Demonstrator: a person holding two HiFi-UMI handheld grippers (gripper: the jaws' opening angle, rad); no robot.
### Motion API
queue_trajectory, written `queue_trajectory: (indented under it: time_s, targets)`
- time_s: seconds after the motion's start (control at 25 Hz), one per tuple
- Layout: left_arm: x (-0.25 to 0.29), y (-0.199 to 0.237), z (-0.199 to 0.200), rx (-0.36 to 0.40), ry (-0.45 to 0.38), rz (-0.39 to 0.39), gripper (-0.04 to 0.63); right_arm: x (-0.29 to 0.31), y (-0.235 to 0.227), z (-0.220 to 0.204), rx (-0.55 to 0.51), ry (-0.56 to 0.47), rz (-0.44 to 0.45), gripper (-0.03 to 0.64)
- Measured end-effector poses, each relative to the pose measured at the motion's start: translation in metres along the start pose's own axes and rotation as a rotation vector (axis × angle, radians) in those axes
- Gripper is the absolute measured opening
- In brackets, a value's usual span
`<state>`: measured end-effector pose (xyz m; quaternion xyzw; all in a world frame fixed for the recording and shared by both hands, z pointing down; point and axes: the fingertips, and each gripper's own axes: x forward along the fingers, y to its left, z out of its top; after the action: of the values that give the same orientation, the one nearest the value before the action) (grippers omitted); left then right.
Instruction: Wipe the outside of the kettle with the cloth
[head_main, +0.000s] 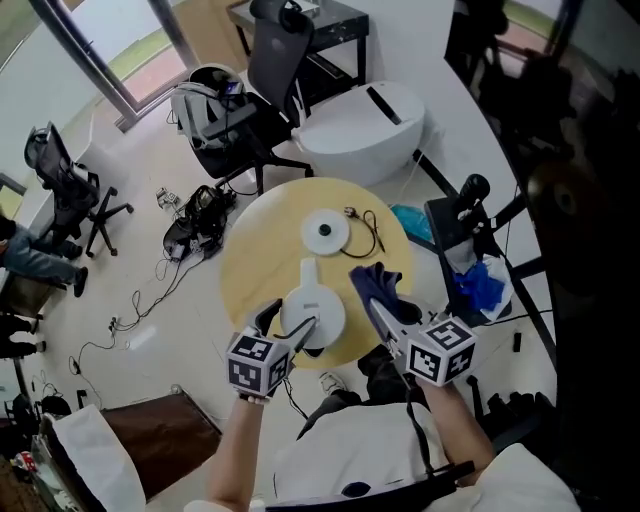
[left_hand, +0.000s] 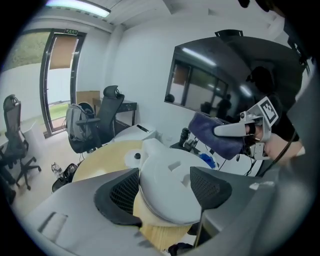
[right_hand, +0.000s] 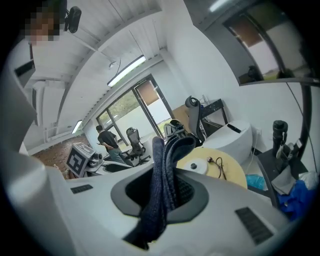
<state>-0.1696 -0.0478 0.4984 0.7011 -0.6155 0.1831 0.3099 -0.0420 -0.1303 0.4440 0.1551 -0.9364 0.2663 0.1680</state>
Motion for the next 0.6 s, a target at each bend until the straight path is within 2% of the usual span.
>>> queue_trajectory:
  time_s: [0.2, 0.4, 0.52, 0.6]
  targets:
    - [0.0, 0.002, -0.006, 0.019, 0.03, -0.004, 0.309, 0.015, -0.014, -0.01, 0.015, 0.045, 0.048, 0.063]
    - [-0.005, 0.002, -0.005, 0.047, 0.056, -0.023, 0.299, 0.039, -0.009, -0.028, -0.006, 0.148, 0.231, 0.064]
    - [-0.005, 0.0, -0.004, 0.072, 0.067, -0.016, 0.302, 0.053, -0.012, -0.03, -0.012, 0.184, 0.31, 0.063]
    - [-0.006, 0.002, -0.002, 0.081, 0.065, -0.003, 0.333, 0.06, -0.011, -0.03, -0.001, 0.201, 0.368, 0.064]
